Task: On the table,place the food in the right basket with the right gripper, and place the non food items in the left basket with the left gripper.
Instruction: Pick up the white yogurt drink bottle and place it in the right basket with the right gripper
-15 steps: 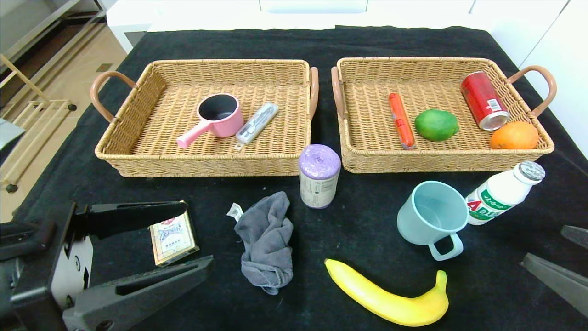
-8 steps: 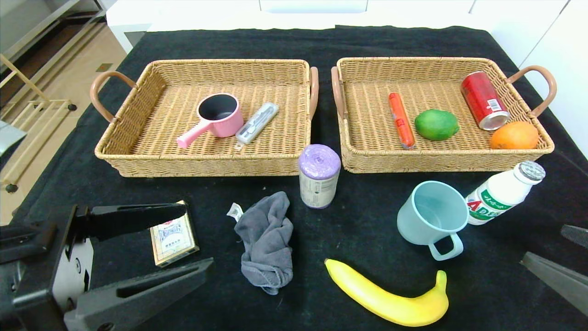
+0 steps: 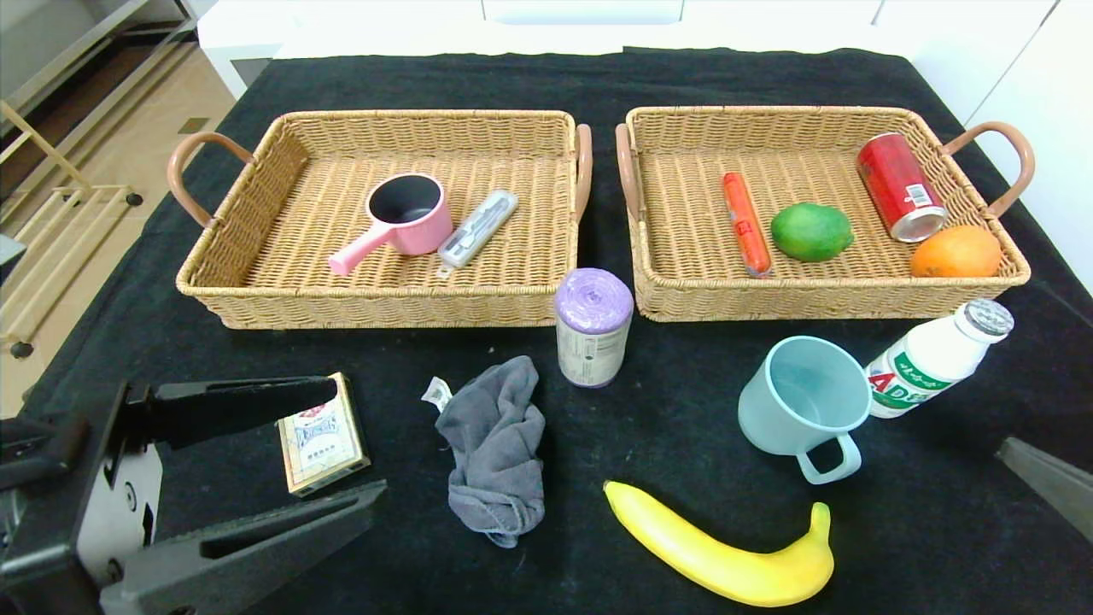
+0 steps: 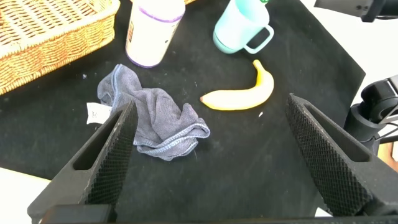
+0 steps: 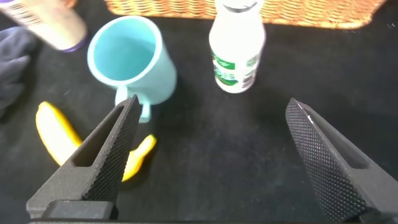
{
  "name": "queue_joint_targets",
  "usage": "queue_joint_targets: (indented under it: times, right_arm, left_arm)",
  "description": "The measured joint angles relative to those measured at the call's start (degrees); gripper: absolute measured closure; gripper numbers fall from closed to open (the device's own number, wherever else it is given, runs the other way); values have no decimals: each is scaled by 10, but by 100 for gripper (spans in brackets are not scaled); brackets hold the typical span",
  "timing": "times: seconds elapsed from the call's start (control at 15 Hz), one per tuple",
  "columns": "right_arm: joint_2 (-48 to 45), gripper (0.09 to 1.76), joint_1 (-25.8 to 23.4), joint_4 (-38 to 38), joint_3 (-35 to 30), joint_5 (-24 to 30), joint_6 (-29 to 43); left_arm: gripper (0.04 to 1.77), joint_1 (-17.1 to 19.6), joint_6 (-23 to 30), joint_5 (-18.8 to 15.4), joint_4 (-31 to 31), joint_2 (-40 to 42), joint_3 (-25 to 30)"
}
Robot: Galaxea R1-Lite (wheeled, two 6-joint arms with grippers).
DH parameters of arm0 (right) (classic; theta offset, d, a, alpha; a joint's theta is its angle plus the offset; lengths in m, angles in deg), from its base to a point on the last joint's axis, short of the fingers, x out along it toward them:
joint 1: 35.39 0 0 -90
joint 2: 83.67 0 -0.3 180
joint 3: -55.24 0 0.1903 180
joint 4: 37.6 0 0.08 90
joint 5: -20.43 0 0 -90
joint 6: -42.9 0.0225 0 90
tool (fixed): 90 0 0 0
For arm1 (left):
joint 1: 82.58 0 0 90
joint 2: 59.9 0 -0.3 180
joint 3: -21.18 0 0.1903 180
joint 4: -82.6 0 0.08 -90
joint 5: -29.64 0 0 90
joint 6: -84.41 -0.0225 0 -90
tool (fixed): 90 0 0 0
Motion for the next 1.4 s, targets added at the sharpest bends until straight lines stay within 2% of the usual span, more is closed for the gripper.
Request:
queue_joint_targets:
  times: [0.2, 0.6, 0.87, 1.13, 1.4]
  right_arm:
    - [40, 14, 0, -34, 1, -8, 12]
    - [181, 14, -25, -208, 0, -55, 20]
    - [235, 14, -49, -238, 8, -57, 20]
    - [275, 14, -53, -295, 8, -57, 19]
    - [289, 14, -57, -305, 8, -57, 19]
  left_arm:
    - [9, 0, 0, 0, 0, 0, 1]
    - [9, 0, 0, 1, 0, 4, 1]
    - [9, 0, -3, 1, 1, 5, 0]
    - [9, 0, -4, 1, 0, 10, 0]
    - [9, 1, -4, 1, 1, 14, -1]
